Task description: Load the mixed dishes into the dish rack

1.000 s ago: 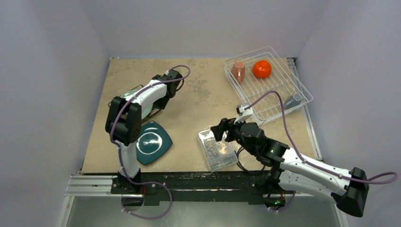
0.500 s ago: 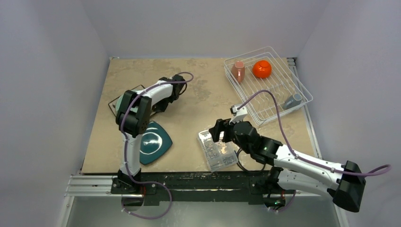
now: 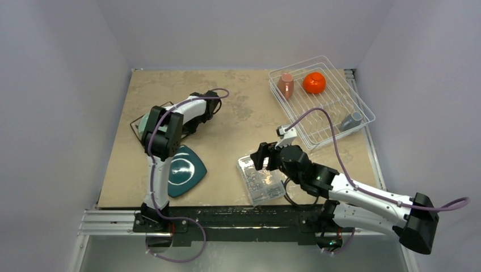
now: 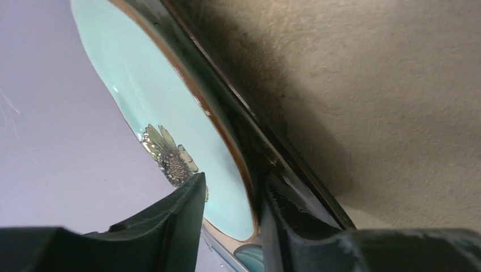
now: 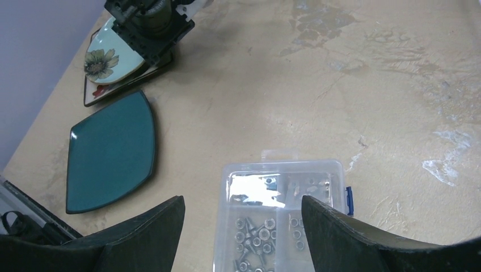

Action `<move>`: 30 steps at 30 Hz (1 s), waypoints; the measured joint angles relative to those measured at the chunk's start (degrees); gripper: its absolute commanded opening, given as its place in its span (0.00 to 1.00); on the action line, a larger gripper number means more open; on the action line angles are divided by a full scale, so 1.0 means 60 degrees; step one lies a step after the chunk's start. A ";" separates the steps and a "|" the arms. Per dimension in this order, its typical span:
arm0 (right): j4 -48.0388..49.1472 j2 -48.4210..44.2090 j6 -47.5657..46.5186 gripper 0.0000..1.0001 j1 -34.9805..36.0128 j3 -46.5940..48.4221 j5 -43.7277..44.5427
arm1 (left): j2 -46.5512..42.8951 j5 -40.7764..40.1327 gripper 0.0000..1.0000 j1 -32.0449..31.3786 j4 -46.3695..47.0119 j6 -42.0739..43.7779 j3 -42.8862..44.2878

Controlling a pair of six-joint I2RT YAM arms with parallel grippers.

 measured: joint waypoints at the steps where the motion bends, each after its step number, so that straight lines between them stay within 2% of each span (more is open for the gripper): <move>1: 0.0004 -0.0066 0.0004 0.75 0.0000 0.0000 0.0004 | 0.0069 -0.0044 0.22 0.0000 -0.0044 0.0000 0.0029; 2: 0.0000 -0.0113 0.0011 0.75 0.0000 0.0000 0.0000 | 0.0109 -0.0058 0.17 0.0004 -0.0066 -0.0004 0.0036; 3: 0.0000 -0.0168 0.0026 0.75 0.0000 0.0000 0.0004 | 0.0146 -0.0018 0.06 0.0000 -0.0080 -0.0007 0.0036; 4: 0.0000 -0.0208 0.0044 0.75 0.0000 0.0000 0.0004 | 0.0186 0.0036 0.00 -0.0004 -0.0102 -0.0007 0.0036; 16: -0.0007 -0.0004 0.0131 0.75 0.0000 0.0160 -0.0029 | 0.0015 -0.0525 0.00 -0.0069 -0.0317 -0.0295 0.0040; 24: -0.0007 0.0481 0.0229 0.75 0.0000 0.0382 -0.0051 | -0.1016 -0.0514 0.00 -0.0565 -0.0426 -0.0627 -0.0069; 30: -0.0007 0.0951 0.0404 0.75 0.0000 0.0550 -0.0168 | -0.2339 -0.0368 0.00 -0.0940 -0.0437 -0.0685 -0.0565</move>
